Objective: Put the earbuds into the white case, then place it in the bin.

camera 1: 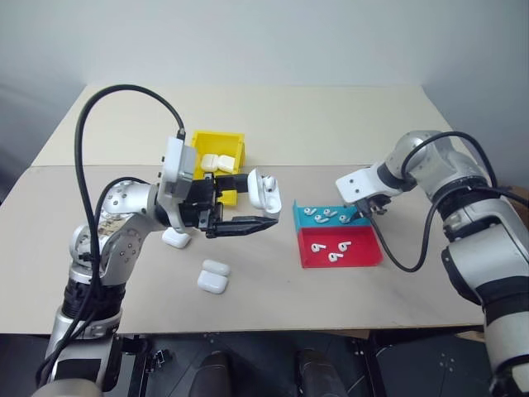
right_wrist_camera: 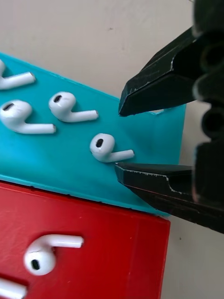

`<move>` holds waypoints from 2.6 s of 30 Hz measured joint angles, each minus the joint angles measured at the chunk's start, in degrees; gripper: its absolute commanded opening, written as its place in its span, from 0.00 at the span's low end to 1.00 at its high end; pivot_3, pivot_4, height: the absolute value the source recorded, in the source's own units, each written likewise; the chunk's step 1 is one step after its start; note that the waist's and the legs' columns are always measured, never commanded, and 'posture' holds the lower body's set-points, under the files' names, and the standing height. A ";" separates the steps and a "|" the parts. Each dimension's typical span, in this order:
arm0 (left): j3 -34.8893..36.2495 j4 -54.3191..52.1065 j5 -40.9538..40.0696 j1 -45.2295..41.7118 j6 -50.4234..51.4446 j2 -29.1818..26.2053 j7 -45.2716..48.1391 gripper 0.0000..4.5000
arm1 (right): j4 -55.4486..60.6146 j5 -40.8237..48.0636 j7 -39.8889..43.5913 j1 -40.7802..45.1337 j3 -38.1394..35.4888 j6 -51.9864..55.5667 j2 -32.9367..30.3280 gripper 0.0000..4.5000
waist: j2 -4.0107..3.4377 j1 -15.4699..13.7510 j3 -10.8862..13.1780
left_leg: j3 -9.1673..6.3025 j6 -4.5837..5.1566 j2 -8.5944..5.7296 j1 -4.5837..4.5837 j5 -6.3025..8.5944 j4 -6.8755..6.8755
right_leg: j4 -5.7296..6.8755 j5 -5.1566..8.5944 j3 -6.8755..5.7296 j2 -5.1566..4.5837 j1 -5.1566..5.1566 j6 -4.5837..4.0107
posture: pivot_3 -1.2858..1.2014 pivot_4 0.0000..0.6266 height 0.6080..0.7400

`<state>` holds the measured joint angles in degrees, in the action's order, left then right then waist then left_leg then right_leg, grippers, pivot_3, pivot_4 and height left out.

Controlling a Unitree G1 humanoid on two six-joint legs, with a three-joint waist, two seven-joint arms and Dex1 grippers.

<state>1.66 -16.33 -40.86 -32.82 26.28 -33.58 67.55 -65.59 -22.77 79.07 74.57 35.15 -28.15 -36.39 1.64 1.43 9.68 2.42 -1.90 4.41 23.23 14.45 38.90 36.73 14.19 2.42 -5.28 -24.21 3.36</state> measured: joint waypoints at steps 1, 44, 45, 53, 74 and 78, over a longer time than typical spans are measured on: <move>0.10 -0.69 -0.02 0.20 0.00 -0.04 -0.35 0.62 | -0.71 -0.77 -0.46 0.02 0.00 -0.38 0.35 0.44 | -0.01 0.03 0.00 | 0.00 0.00 0.00 0.00 0.00 0.00 | 0.00 0.00 0.00 0.00 0.00 0.00 | 0.52 0.24 1.00; 0.94 -3.69 -2.03 1.68 0.24 -2.14 -3.57 0.62 | -5.35 -5.73 -5.50 0.46 -3.02 -1.53 4.17 0.44 | -0.03 1.16 0.01 | -0.01 -0.02 0.00 -0.08 -0.01 -0.01 | 0.04 0.00 0.01 0.00 0.07 0.00 | 0.52 0.24 1.00; 0.94 -3.69 -2.03 1.68 0.24 -2.13 -3.57 0.62 | -5.36 -5.74 -5.49 0.46 -3.07 -1.53 4.18 0.44 | -0.03 1.16 0.01 | -0.01 -0.01 0.00 -0.08 -0.01 -0.01 | 0.04 0.00 0.01 0.00 0.07 0.00 | 0.52 0.24 1.00; 0.94 -3.98 -2.02 1.93 0.22 -2.13 -3.70 0.62 | -5.38 -5.41 -4.37 0.11 -4.31 -1.52 4.74 0.25 | -0.03 1.18 0.01 | -0.01 -0.02 0.00 -0.08 -0.01 -0.01 | 0.04 0.00 0.01 0.00 0.07 0.00 | 0.52 0.24 1.00; -0.43 2.28 -1.93 -2.86 -0.21 0.12 0.10 0.62 | 13.31 20.49 9.78 -4.10 -21.51 26.09 -6.09 0.14 | -0.18 0.59 0.10 | -0.05 -0.01 0.01 0.01 -0.01 -0.02 | 0.18 0.00 -0.04 -0.01 0.08 0.00 | 0.52 0.24 1.00; -1.08 5.57 -1.58 -4.61 -0.47 1.22 1.91 0.62 | 39.88 38.67 9.54 -16.57 -30.67 51.13 -10.10 0.14 | -0.18 0.00 0.10 | -0.07 0.00 0.01 0.01 0.00 0.00 | 0.26 0.00 -0.05 0.01 0.05 0.00 | 0.52 0.24 1.00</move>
<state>0.58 -10.76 -42.44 -37.43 25.82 -32.36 69.46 -25.71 15.90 88.61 58.00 4.48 22.97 -46.49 1.47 1.43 9.78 2.35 -1.90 4.42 23.24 14.45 38.90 36.99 14.18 2.37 -5.27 -24.16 3.36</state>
